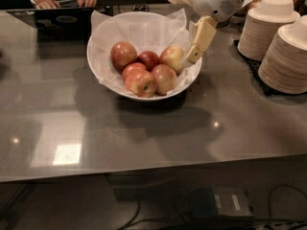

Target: Pick apple from white bowl

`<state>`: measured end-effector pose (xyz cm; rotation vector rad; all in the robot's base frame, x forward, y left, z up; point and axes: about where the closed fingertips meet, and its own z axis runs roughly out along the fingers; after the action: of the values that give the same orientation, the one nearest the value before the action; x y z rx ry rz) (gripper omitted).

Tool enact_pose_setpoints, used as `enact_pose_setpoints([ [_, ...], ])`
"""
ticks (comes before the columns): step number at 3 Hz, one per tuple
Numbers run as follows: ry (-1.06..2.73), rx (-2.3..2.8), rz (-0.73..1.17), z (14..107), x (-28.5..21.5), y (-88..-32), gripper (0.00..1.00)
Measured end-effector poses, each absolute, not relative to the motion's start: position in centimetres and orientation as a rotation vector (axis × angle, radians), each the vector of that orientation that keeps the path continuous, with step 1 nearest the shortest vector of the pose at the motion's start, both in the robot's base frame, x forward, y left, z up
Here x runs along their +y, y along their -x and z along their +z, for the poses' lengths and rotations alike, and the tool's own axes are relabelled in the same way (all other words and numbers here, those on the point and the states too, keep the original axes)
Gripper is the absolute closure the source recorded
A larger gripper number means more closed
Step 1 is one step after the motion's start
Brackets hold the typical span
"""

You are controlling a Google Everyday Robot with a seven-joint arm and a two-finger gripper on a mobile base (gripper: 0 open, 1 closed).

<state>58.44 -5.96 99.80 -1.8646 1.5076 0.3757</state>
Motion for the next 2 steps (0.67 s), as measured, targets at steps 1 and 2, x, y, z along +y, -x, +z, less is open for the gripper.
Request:
enact_pose_setpoints([
  [1,1.876,1.491,0.389,99.4,-4.9,-59.2,0.00],
  [2,1.863,1.488,0.417,98.6,-3.9,-60.9,0.00],
])
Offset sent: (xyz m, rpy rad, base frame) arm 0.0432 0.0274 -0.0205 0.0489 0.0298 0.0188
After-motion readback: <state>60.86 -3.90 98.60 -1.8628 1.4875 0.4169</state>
